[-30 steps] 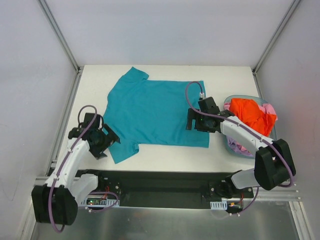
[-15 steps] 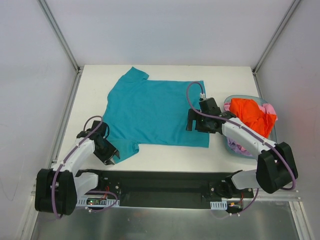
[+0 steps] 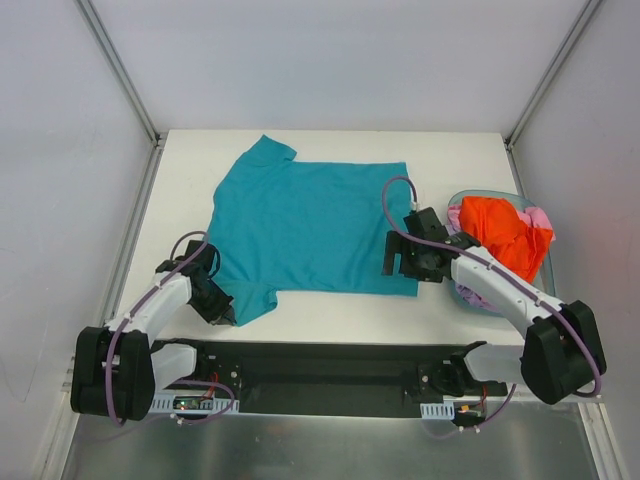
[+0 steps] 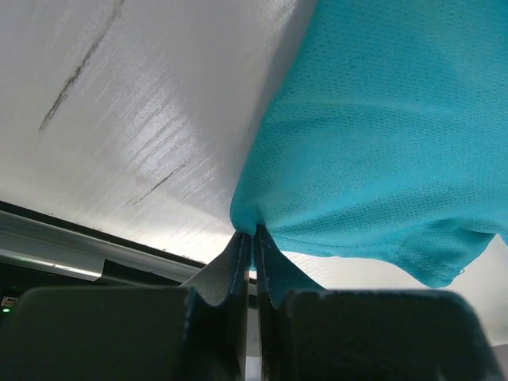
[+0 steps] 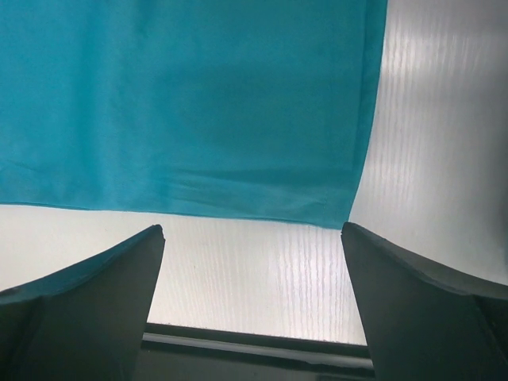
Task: Fold and stack the t-shirts
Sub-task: Grap the side of the flattened tshirt closest away from the robot with both arms
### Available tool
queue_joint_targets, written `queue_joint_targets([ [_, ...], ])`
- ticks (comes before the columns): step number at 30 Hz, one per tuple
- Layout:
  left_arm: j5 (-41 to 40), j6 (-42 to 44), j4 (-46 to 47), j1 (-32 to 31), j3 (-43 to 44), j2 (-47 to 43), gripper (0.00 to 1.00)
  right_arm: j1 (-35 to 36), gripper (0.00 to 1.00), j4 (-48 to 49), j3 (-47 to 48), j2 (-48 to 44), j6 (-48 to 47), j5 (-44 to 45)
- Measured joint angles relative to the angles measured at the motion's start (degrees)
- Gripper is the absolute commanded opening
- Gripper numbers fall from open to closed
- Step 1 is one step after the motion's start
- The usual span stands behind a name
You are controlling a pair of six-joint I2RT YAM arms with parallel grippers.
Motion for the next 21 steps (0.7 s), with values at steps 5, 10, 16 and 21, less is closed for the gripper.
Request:
queue_joint_targets([
  [5, 0.0, 0.0, 0.7, 0.0, -0.6, -1.5, 0.0, 0.0, 0.78, -1.4, -3.7, -0.4, 2.4, 1.5],
  [10, 0.0, 0.0, 1.3, 0.0, -0.6, -1.5, 0.0, -0.3, 0.54, -1.1, -5.6, 1.8, 3.8, 4.5],
  [16, -0.7, 0.0, 1.3, 0.0, -0.1, -1.6, 0.0, -0.4, 0.42, 2.0, -5.4, 8.0, 4.0, 5.6],
  [21, -2.0, 0.0, 1.1, 0.0, 0.2, -2.5, 0.0, -0.4, 0.26, 2.7, -5.4, 9.6, 4.2, 6.2],
])
